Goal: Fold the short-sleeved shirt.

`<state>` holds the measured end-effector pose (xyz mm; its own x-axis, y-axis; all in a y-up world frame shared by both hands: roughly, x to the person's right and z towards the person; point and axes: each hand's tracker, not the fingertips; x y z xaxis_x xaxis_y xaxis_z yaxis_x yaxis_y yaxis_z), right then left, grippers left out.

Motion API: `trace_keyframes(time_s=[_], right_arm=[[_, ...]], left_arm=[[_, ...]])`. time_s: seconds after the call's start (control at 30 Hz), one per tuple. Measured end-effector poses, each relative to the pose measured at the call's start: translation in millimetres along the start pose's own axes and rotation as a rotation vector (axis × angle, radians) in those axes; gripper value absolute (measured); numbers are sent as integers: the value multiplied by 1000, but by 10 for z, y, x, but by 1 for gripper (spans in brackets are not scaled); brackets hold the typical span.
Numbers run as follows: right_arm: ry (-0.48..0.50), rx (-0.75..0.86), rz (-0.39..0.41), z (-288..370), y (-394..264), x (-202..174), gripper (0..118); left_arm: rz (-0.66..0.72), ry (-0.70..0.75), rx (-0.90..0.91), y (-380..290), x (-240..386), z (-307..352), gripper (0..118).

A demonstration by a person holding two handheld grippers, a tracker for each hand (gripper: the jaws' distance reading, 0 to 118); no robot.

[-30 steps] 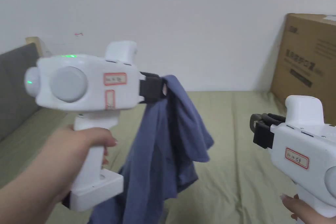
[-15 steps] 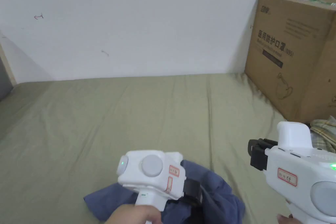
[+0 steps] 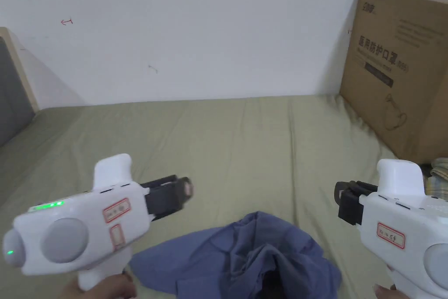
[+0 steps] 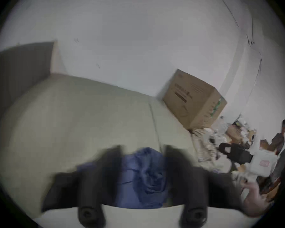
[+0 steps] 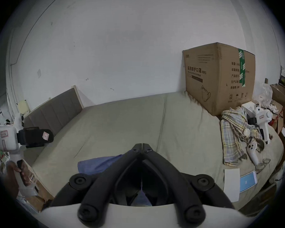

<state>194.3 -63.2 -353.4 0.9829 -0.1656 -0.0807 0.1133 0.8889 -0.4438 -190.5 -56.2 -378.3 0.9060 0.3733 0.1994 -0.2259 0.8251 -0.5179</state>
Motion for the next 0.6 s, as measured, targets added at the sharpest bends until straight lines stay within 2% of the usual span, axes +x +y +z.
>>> trace_keyframes(time_s=[0.1,0.17,0.23,0.3,0.4,0.43,0.47,0.5,0.53,0.57,0.6], right_arm=[[14,-3,10,-23,-16,-51,0],[20,-10,25,-57,-40,-79,0],[24,-24,36,-107,-62,-88,0],[28,-42,42,-164,-84,-84,0],[33,-71,41,-246,-112,-47,0],[28,-79,44,-272,-129,-27,0],[18,-87,49,-303,-147,2,0],[9,-95,51,-333,-164,32,0],[2,-103,50,-367,-182,65,0],[-6,-115,46,-411,-202,106,0],[-16,-128,40,-460,-225,145,0]], left_arm=[[-36,178,-28,-64,-152,83,0],[-15,123,-108,-88,-325,25,0],[-22,229,-221,-101,-471,-185,0],[14,213,-375,-125,-685,-521,0],[63,251,-515,-207,-1003,-1041,0],[66,277,-544,-241,-1088,-1206,6],[54,315,-562,-291,-1164,-1367,44],[43,332,-601,-347,-1245,-1516,93],[54,331,-636,-426,-1319,-1648,118],[96,319,-640,-497,-1359,-1653,116],[67,314,-622,-521,-1395,-1779,117]])
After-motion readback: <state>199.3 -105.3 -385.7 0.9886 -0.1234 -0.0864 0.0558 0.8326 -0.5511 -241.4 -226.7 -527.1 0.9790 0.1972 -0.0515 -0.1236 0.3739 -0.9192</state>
